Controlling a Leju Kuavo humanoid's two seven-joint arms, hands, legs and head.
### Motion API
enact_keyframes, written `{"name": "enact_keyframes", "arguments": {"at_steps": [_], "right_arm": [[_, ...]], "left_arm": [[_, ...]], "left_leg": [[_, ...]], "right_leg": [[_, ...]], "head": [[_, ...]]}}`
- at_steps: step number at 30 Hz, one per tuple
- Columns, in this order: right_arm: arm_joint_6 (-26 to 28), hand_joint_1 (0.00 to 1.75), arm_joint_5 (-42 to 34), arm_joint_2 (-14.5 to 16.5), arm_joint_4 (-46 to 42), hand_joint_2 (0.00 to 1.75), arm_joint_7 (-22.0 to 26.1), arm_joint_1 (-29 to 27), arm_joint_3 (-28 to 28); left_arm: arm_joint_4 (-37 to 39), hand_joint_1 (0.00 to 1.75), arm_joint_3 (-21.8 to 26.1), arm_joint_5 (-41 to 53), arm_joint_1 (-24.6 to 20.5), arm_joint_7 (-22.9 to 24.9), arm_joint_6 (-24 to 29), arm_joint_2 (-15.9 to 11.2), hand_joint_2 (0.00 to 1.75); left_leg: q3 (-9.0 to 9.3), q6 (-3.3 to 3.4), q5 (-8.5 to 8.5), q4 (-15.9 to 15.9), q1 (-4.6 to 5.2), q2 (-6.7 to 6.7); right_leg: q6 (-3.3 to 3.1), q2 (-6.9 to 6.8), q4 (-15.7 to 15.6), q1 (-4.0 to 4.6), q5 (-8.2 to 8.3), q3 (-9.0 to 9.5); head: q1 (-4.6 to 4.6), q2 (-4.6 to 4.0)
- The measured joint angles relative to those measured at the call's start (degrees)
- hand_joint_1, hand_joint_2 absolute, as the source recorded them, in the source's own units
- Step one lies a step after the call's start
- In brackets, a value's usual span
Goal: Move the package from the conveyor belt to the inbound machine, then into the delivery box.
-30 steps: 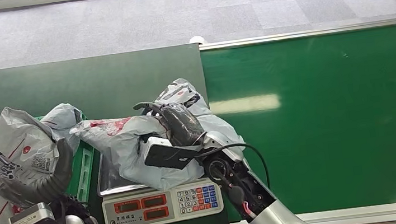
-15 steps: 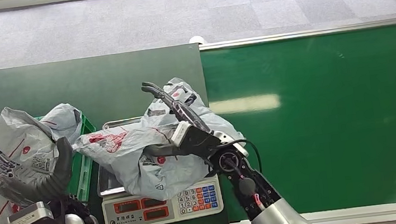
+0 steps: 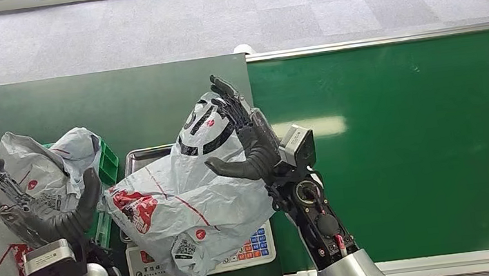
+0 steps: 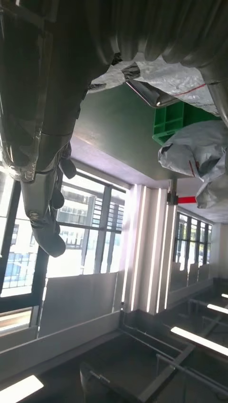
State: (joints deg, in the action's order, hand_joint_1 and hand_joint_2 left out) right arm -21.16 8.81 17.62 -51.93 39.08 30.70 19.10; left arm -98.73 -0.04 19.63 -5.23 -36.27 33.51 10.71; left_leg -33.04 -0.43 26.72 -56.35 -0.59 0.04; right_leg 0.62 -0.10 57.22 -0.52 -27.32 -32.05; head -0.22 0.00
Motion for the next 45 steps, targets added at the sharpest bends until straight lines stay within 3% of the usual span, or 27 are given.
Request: {"name": "enact_keyframes", "arguments": {"at_steps": [3, 9, 16, 21, 24, 29, 38, 39, 42, 43, 45], "right_arm": [[-0.5, 0.0, -2.02, -0.1, -0.35, 1.75, -1.13, -0.32, -1.06], [4.2, 0.0, -3.09, -0.22, -0.67, 1.75, -1.48, -0.77, -2.75], [17.03, 0.0, -0.16, -0.28, -9.07, 1.75, -2.28, -4.16, -3.94], [22.37, 0.0, 1.41, -0.39, -15.35, 1.75, -2.37, -6.48, -4.07], [30.69, 0.0, 1.68, -0.37, -20.3, 1.75, -0.56, -9.02, -4.05], [45.37, 0.0, -1.01, -0.43, -32.8, 1.75, 0.91, -15.32, -3.84], [48.34, 0.0, -2.08, -1.1, -44.07, 1.75, 1.01, -20.95, -3.81], [48.54, 0.0, -2.04, -1.17, -44.66, 1.75, 1.01, -21.2, -3.8], [49.29, 0.0, -1.75, -1.43, -46.1, 1.75, 1.01, -21.81, -3.65], [49.36, 0.0, -1.67, -1.52, -46.49, 1.75, 1.01, -22.01, -3.58], [49.11, 0.0, -1.6, -1.64, -47.03, 1.75, 1.01, -22.42, -3.46]], "left_arm": [[0.33, 0.0, 0.0, 0.28, 0.02, 0.3, -0.46, 0.0, 1.75], [0.68, 0.0, -0.05, 1.28, 0.17, 1.04, -1.63, -0.03, 1.75], [1.03, 0.0, -1.83, 3.01, 0.68, 5.92, -11.75, -0.52, 1.75], [1.51, 0.0, -3.53, 3.31, 0.97, 6.91, -15.76, -0.67, 1.75], [2.6, 0.0, -5.52, 4.36, 0.65, 8.43, -20.59, -0.77, 1.75], [10.62, 0.0, -10.8, 6.1, -3.5, 11.93, -24.79, -0.44, 1.75], [31.41, 0.0, -18.27, 14.77, -14.46, 18.22, -30.96, 0.46, 1.75], [32.65, 0.31, -18.74, 15.57, -15.12, 18.82, -31.22, 0.57, 1.75], [36.15, 1.61, -20.2, 20.25, -17.28, 22.96, -32.1, 0.9, 1.75], [37.44, 1.74, -20.57, 21.97, -18.11, 24.96, -32.21, 1.13, 1.75], [40.22, 1.75, -20.97, 24.61, -19.94, 28.68, -32.21, 1.71, 1.75]], "left_leg": [[0.0, 0.0, 0.0, 0.0, 0.0, 0.0], [0.0, 0.0, 0.0, 0.0, 0.0, 0.0], [-0.01, 0.0, 0.01, 0.0, 0.0, 0.0], [-0.01, -0.01, 0.01, 0.0, 0.0, 0.04], [-0.01, -0.01, 0.01, 0.0, 0.0, -0.02], [-0.02, 0.0, 0.02, -0.01, 0.03, -0.02], [0.05, 0.0, 0.01, -0.01, 0.02, 0.08], [0.05, 0.0, 0.01, -0.01, 0.02, 0.07], [0.03, 0.0, 0.01, -0.01, 0.02, 0.04], [0.02, 0.0, 0.01, -0.01, 0.02, 0.04], [0.02, 0.0, 0.01, -0.01, 0.02, 0.05]], "right_leg": [[0.0, 0.0, 0.0, 0.0, 0.0, 0.0], [0.0, 0.0, 0.0, 0.0, 0.0, 0.01], [0.0, 0.0, 0.0, -0.01, 0.0, 0.0], [0.0, 0.07, -0.01, 0.0, 0.0, -0.04], [0.0, -0.01, -0.02, -0.01, -0.01, -0.03], [0.0, -0.01, -0.03, -0.05, -0.01, -0.03], [-0.02, 0.1, -0.02, -0.03, 0.03, 0.01], [-0.02, 0.1, -0.02, -0.03, 0.03, 0.01], [-0.02, 0.09, -0.02, -0.03, 0.02, 0.0], [-0.02, 0.09, -0.02, -0.03, 0.02, 0.0], [-0.02, 0.09, -0.02, -0.03, 0.02, 0.01]], "head": [[0.0, 0.0], [0.0, 0.0], [0.0, 0.0], [-0.01, 0.0], [-0.01, 0.0], [0.0, 0.0], [-0.01, 0.0], [-0.02, 0.0], [-0.02, 0.0], [-0.01, 0.0], [-0.01, 0.0]]}}
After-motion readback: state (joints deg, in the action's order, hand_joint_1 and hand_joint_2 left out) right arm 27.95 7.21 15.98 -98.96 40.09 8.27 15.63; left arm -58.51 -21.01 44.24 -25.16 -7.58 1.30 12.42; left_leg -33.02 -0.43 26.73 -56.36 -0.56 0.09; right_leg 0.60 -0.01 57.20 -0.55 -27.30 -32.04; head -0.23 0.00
